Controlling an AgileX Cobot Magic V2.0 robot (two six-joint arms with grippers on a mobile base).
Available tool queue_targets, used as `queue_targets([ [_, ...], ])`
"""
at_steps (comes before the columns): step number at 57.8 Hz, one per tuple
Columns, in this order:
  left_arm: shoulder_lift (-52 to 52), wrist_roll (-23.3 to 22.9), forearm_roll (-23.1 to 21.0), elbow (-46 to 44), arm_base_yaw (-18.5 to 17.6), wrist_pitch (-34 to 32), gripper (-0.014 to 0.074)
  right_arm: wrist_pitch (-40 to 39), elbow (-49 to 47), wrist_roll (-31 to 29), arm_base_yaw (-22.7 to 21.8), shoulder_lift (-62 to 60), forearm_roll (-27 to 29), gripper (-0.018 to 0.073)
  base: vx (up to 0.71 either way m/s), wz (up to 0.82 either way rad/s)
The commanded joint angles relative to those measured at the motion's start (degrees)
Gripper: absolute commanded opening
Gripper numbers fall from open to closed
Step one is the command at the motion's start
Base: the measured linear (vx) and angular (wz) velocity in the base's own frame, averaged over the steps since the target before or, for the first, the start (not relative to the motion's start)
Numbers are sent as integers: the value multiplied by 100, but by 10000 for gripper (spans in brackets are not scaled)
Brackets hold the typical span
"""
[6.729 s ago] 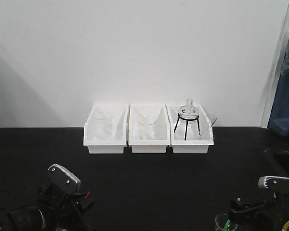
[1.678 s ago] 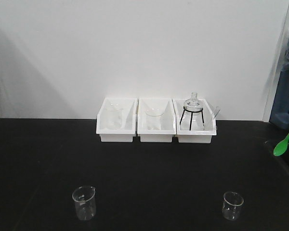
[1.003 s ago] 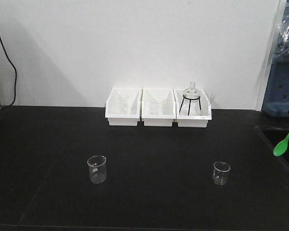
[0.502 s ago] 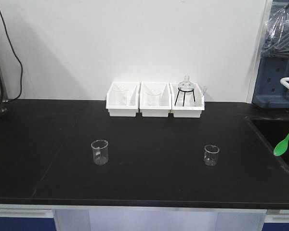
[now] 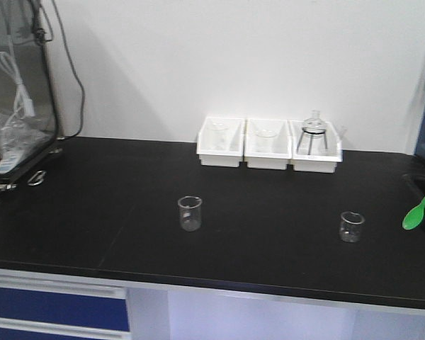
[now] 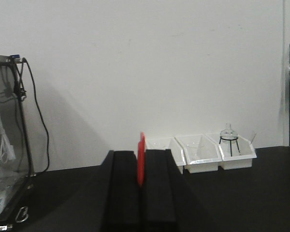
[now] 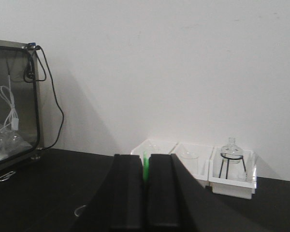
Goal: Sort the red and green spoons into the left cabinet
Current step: 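Drive the base back from the bench and turn away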
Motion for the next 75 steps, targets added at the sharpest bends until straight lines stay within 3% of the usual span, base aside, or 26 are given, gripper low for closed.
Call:
queue_targets([
  [1, -26, -48, -31, -161, -41, -358, -6, -379, -175, 9, -20, -64, 53, -9, -3, 31],
  [20, -26, -48, -31, -161, -41, -333, -6, -379, -175, 9, -20, -64, 53, -9, -2, 46],
  [75, -26, -48, -31, -161, -41, -334, -6, -379, -175, 9, -20, -64, 53, -9, 7, 74],
])
